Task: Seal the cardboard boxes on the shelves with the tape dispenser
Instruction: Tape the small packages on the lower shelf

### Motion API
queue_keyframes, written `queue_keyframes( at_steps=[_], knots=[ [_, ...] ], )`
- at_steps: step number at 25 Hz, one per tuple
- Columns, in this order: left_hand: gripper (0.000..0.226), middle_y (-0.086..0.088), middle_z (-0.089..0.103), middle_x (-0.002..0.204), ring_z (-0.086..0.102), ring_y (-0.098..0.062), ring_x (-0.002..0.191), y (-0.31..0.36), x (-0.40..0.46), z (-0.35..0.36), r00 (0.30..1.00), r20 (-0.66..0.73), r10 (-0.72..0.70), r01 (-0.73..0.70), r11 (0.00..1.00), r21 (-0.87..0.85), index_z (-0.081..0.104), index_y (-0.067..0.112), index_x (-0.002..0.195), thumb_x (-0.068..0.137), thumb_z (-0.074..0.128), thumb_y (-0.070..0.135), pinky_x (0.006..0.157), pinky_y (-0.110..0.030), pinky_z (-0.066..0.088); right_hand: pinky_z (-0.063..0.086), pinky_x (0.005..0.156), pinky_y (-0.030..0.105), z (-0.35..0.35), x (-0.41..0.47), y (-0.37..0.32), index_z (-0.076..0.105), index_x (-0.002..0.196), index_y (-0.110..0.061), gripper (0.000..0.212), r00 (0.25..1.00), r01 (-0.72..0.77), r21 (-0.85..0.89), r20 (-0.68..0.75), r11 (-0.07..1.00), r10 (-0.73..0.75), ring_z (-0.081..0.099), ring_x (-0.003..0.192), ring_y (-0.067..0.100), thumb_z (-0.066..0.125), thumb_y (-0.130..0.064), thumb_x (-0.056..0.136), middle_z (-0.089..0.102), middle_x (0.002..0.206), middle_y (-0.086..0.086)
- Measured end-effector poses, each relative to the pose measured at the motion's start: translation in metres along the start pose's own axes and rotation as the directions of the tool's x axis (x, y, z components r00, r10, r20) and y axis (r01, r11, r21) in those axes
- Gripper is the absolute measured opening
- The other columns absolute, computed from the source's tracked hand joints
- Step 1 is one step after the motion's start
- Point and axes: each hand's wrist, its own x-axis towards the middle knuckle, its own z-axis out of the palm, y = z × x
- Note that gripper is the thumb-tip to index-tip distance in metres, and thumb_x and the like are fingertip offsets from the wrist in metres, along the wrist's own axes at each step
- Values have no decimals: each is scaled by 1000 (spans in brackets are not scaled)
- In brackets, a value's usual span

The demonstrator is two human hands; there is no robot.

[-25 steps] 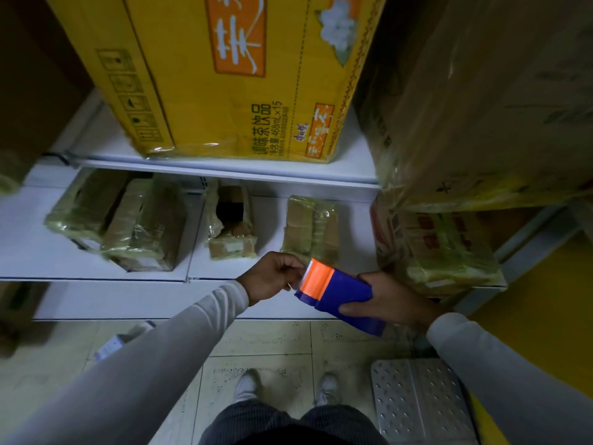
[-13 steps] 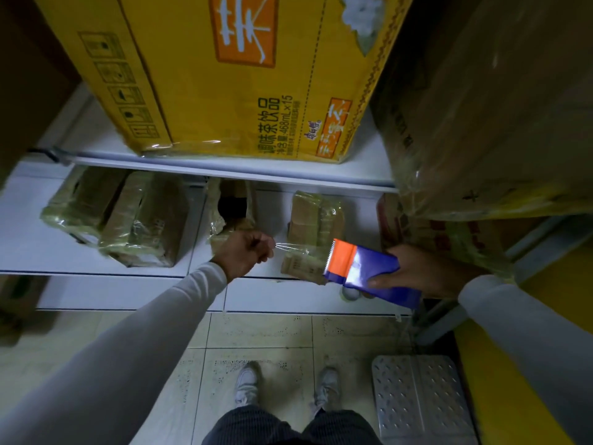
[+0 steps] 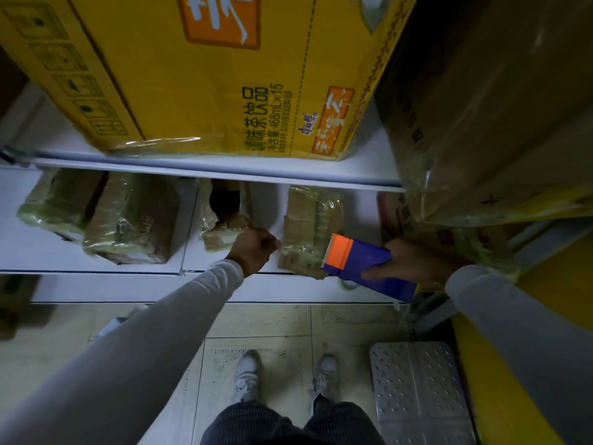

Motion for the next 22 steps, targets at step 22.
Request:
queue_keyframes(
  at_steps=[22],
  knots=[
    [63, -12, 24, 155, 26, -26, 142, 1, 19, 14, 662, 478, 577, -698, 241, 675, 28, 12, 148, 95, 51, 38, 113, -38, 24, 40, 61, 21, 27, 4, 2, 62, 74, -30, 20, 1000, -9, 89, -23, 996, 12, 61, 58, -5, 81, -32, 80, 66, 59, -20]
  ],
)
